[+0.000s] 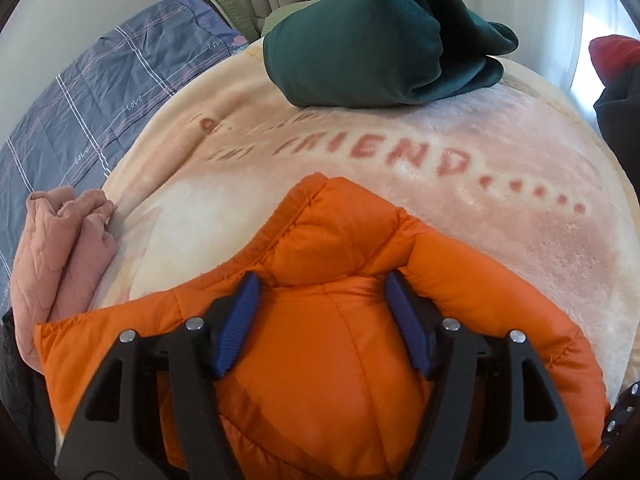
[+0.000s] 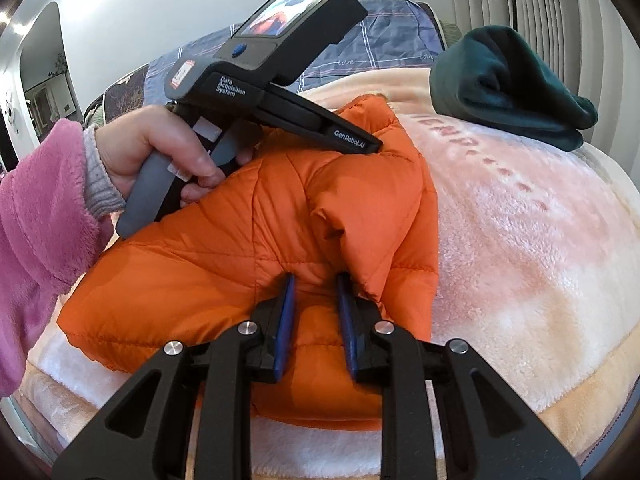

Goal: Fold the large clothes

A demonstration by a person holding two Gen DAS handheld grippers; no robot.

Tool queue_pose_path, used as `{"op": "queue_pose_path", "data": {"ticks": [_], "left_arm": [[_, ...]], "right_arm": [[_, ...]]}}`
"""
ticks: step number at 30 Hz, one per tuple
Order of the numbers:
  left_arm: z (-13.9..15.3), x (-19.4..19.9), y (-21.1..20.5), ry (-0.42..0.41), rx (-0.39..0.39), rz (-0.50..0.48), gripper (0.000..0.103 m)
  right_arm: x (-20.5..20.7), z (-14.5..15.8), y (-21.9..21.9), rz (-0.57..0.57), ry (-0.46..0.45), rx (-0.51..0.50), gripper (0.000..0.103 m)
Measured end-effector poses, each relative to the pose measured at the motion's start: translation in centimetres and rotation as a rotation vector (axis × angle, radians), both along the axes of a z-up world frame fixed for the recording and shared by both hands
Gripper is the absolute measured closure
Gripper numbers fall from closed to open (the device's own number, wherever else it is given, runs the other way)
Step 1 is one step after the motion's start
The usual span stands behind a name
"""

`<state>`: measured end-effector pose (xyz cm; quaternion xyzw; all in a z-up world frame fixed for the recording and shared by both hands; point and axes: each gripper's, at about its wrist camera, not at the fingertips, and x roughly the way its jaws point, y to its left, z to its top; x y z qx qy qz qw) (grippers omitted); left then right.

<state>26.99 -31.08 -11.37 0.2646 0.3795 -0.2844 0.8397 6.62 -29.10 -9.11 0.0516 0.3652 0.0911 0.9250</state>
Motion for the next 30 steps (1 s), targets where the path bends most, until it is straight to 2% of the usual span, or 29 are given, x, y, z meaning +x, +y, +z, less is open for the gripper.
{"op": "queue_pose_path", "data": {"ticks": [7, 11, 14, 17, 19, 21, 22, 24, 27, 30], "left_arm": [[-0.6, 0.9, 0.8, 0.038, -0.041, 0.004, 0.034], [-0.6, 0.7, 0.9, 0.036, -0.049, 0.012, 0.034], [-0.5, 0.7, 1.0, 0.042, -0.056, 0.015, 0.034], [-0.3, 0.9, 1.3, 0.061, -0.073, 0.018, 0.034], [-0.1, 1.2, 1.7, 0.084, -0.102, 0.024, 0.034], [0.2, 1.7, 2.4, 0.110, -0.145, 0.032, 0.035], [0.3, 1.8, 2.7, 0.119, -0.163, 0.036, 0.035], [0.8, 2.0, 3.6, 0.135, -0.216, 0.045, 0.035], [2.4, 1.4, 5.0, 0.142, -0.274, 0.049, 0.036], [4.8, 0.2, 7.3, 0.073, -0.277, 0.035, 0.041]], "right_arm": [[-0.1, 0.0, -0.1, 0.004, 0.001, 0.003, 0.080], [-0.6, 1.8, -0.8, 0.026, 0.019, 0.059, 0.075], [-1.1, 5.0, -1.4, 0.045, -0.083, 0.082, 0.074], [0.1, 6.7, -0.3, 0.067, -0.173, 0.021, 0.074], [2.4, 5.6, 0.1, 0.081, -0.131, 0.018, 0.074], [4.7, 3.2, 0.0, 0.027, -0.043, -0.006, 0.076], [5.3, 2.3, -0.2, 0.004, -0.018, 0.019, 0.076], [5.5, 1.4, -0.5, 0.000, -0.012, 0.045, 0.076], [5.0, 1.4, 0.1, -0.004, -0.031, -0.006, 0.075], [5.1, 1.2, 0.4, -0.006, -0.038, -0.017, 0.075]]}}
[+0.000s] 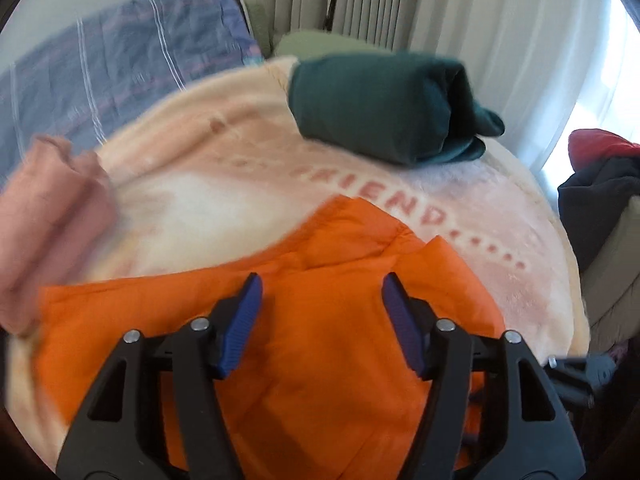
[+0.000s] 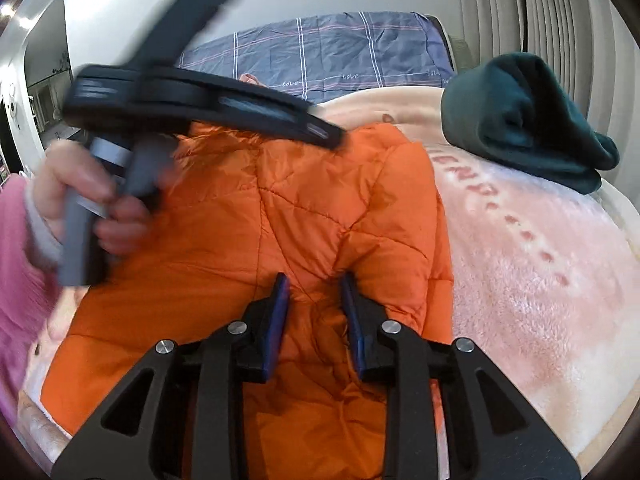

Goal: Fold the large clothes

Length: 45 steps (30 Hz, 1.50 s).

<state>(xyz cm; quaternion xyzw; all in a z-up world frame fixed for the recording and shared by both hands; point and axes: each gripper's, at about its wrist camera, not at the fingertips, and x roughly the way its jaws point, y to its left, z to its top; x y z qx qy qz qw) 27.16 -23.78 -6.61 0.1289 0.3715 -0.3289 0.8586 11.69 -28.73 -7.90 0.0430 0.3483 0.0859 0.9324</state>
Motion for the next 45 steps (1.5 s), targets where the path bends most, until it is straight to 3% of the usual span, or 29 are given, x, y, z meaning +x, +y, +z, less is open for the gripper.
{"op": "queue_pose_path", "data": {"ticks": [4, 7, 9, 11, 18, 19, 22, 27, 30, 32, 34, 37, 39, 43, 45], "left_arm": [[2.0, 0.0, 5.6, -0.072, 0.015, 0.101, 0.045], [-0.3, 2.2, 9.9, -0.009, 0.021, 0.211, 0.049], [-2.7, 2.8, 10.3, 0.019, 0.029, 0.216, 0.049], [-4.5, 2.8, 9.5, -0.007, 0.038, 0.236, 0.049], [-3.5, 1.8, 8.3, -0.081, 0.130, 0.280, 0.047], [-3.0, 1.3, 8.6, -0.088, 0.132, 0.297, 0.042], [-0.2, -3.8, 11.0, -0.141, 0.074, 0.335, 0.021], [0.9, -14.7, 15.7, -0.209, 0.058, 0.255, 0.013], [-0.6, -20.5, 17.6, -0.139, 0.031, 0.229, 0.011], [-2.0, -22.7, 17.2, -0.071, 0.017, 0.195, 0.011], [-3.1, -24.0, 15.5, -0.056, 0.038, 0.166, 0.011], [-4.5, -24.4, 11.8, -0.124, 0.128, 0.161, 0.011], [-4.6, -23.7, 10.7, -0.125, 0.115, 0.165, 0.011], [-4.3, -21.8, 9.9, -0.180, 0.131, 0.291, 0.009], [-4.6, -20.6, 10.2, -0.163, 0.156, 0.345, 0.009]], "right_arm": [[0.3, -0.1, -0.4, 0.004, 0.001, 0.027, 0.074], [0.5, -0.3, -0.3, 0.010, -0.003, 0.025, 0.074], [0.6, -0.2, -0.3, 0.020, -0.002, 0.025, 0.074], [0.6, -0.2, -0.3, 0.009, 0.002, 0.017, 0.073], [0.1, -0.1, 0.2, 0.015, 0.008, 0.015, 0.073], [0.1, -0.1, 0.3, 0.016, 0.004, 0.009, 0.073], [0.2, -0.2, 0.2, 0.017, 0.001, 0.018, 0.073], [0.1, -0.3, -0.3, 0.025, -0.002, 0.054, 0.073], [0.0, -0.3, -0.3, 0.025, -0.007, 0.051, 0.073], [0.0, -0.3, -0.2, 0.025, -0.008, 0.046, 0.073], [-0.1, -0.4, -0.3, 0.026, -0.009, 0.046, 0.073], [-0.1, -0.4, -0.3, 0.026, -0.008, 0.047, 0.073], [-0.1, -0.4, -0.3, 0.025, -0.009, 0.047, 0.073], [-0.1, -0.5, -0.4, 0.024, -0.010, 0.051, 0.073], [-0.1, -0.5, -0.4, 0.024, -0.010, 0.051, 0.073]]}}
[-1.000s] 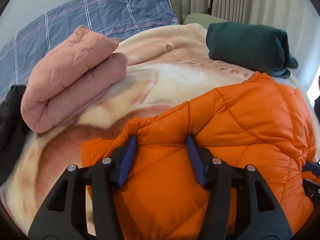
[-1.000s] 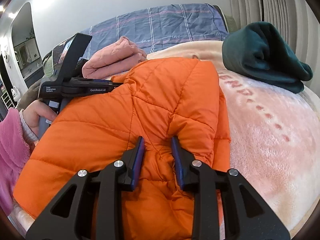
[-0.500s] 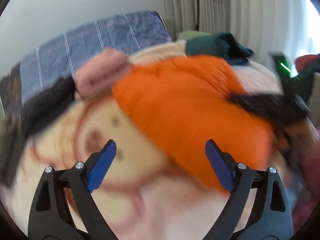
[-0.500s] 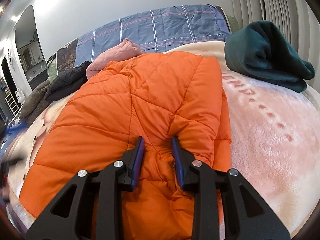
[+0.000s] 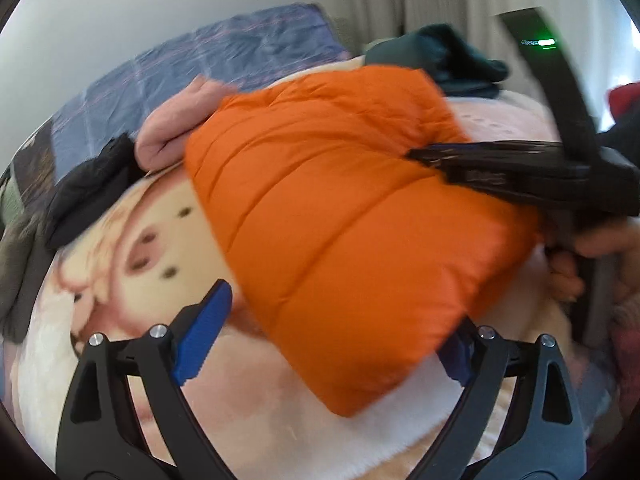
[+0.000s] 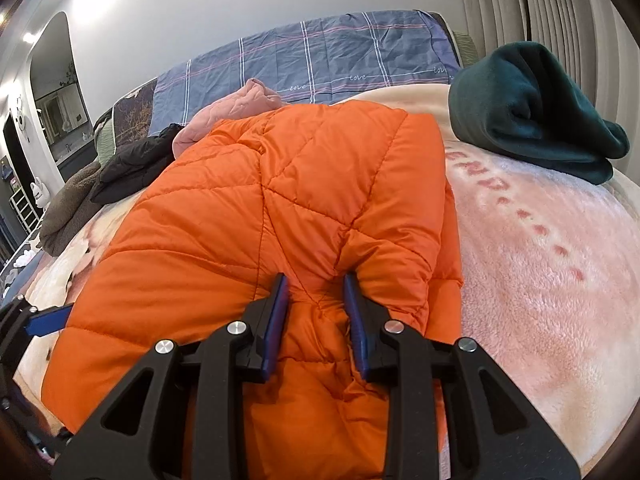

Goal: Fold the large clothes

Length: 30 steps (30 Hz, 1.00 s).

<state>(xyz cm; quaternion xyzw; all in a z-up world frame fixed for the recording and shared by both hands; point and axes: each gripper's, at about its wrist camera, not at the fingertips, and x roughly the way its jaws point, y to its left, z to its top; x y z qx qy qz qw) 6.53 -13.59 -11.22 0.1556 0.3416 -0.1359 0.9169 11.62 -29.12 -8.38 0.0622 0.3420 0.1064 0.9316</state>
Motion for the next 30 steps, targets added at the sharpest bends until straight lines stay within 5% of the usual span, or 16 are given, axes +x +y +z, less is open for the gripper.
{"op": "queue_pose_path", "data": {"ticks": [8, 23, 26, 28, 30], "left_arm": [[-1.5, -1.2, 3.8, 0.120, 0.004, 0.110, 0.009], [-1.6, -1.2, 4.3, 0.134, 0.027, 0.118, 0.009], [-1.2, -2.3, 4.5, 0.147, -0.008, 0.026, 0.029], [-0.2, -3.2, 5.0, 0.186, -0.067, -0.068, 0.063], [2.0, -3.9, 5.8, 0.204, -0.142, -0.139, 0.076]], "right_arm": [[0.1, -0.1, -0.1, 0.015, 0.009, 0.039, 0.073], [-0.1, 0.0, 0.4, 0.019, 0.002, 0.042, 0.073], [-0.1, 0.0, 0.2, 0.018, 0.004, 0.043, 0.073], [-0.1, 0.0, 0.2, 0.016, 0.004, 0.043, 0.072], [-0.2, 0.1, 0.2, 0.015, 0.005, 0.047, 0.072]]}}
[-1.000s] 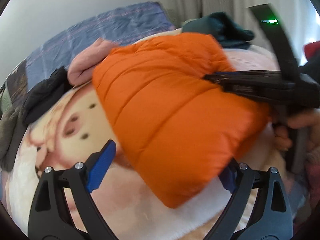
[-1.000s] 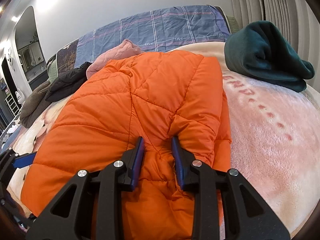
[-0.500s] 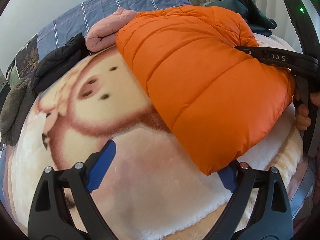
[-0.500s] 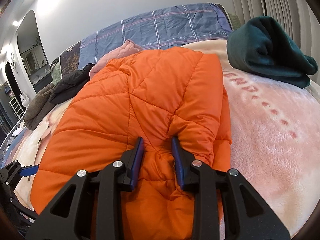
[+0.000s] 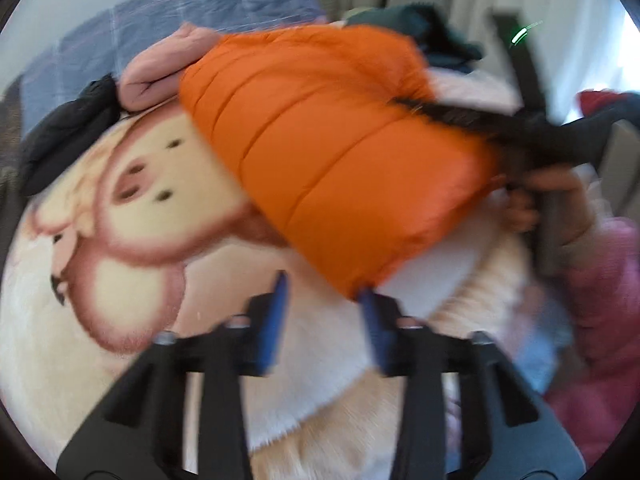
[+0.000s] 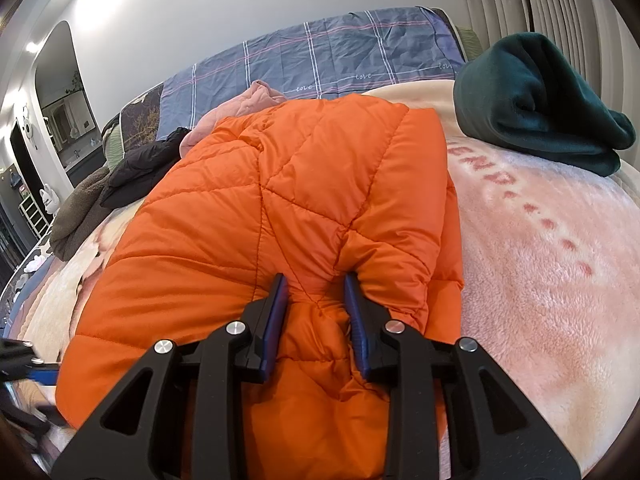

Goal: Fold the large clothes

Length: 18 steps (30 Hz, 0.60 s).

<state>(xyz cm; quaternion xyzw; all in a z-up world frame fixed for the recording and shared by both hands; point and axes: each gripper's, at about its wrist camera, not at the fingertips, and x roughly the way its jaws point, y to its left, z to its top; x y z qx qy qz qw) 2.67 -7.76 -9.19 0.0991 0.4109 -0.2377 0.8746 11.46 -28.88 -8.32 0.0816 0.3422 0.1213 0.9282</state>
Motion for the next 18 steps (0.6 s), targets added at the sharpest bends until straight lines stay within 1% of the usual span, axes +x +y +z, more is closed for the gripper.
{"op": "queue_pose_path", "data": {"ticks": [1, 3, 5, 6, 7, 8, 9, 10, 11, 12, 13, 15, 16, 17, 18], "left_arm": [[1.2, -0.1, 0.3, -0.017, -0.030, -0.018, 0.076], [3.6, 0.1, 0.6, -0.088, -0.075, -0.037, 0.076], [5.1, 0.9, 0.5, -0.154, -0.080, -0.031, 0.076], [5.5, 1.7, 0.3, -0.188, -0.072, -0.020, 0.073], [5.5, 3.3, 0.0, -0.211, -0.067, -0.010, 0.067], [5.1, 4.4, -0.1, -0.210, -0.069, 0.000, 0.064], [4.4, 6.2, -0.4, -0.187, -0.068, 0.014, 0.059], [3.2, 7.9, -0.6, -0.147, -0.054, 0.016, 0.051], [0.9, 9.7, -1.3, -0.087, -0.004, 0.009, 0.047], [-0.5, 10.4, -1.5, -0.085, 0.018, 0.021, 0.036], [-1.3, 10.7, -1.3, -0.092, 0.015, 0.026, 0.034], [-0.9, 10.7, -1.0, -0.076, 0.006, 0.028, 0.036], [-0.4, 10.6, -0.8, -0.069, 0.002, 0.024, 0.042], [0.5, 10.3, -0.8, -0.076, -0.003, 0.011, 0.045], [1.3, 10.3, -1.0, -0.093, -0.005, 0.001, 0.050]], "right_arm": [[0.0, 0.0, 0.0, 0.000, 0.000, 0.003, 0.072], [0.0, 0.1, 0.1, 0.000, 0.001, 0.007, 0.072], [0.0, 0.1, 0.0, 0.000, 0.001, 0.006, 0.072], [0.0, 0.1, 0.1, -0.001, 0.001, 0.004, 0.072], [0.0, 0.1, 0.1, -0.001, 0.001, 0.003, 0.072], [0.0, 0.1, 0.0, -0.001, 0.000, 0.003, 0.072], [0.0, 0.1, 0.0, -0.002, 0.000, 0.002, 0.072], [0.0, 0.1, 0.0, -0.002, 0.000, 0.003, 0.072], [0.0, 0.1, 0.0, -0.003, 0.000, 0.003, 0.072], [0.0, 0.1, -0.1, -0.003, 0.000, 0.004, 0.072], [0.0, 0.1, -0.1, -0.004, 0.001, 0.003, 0.072], [-0.1, 0.1, 0.1, -0.002, -0.002, -0.006, 0.072], [0.0, 0.1, 0.2, -0.004, -0.004, -0.012, 0.072], [-0.1, 0.1, 0.1, -0.005, -0.005, -0.015, 0.072], [-0.1, 0.1, 0.2, -0.005, -0.008, -0.016, 0.072]]}}
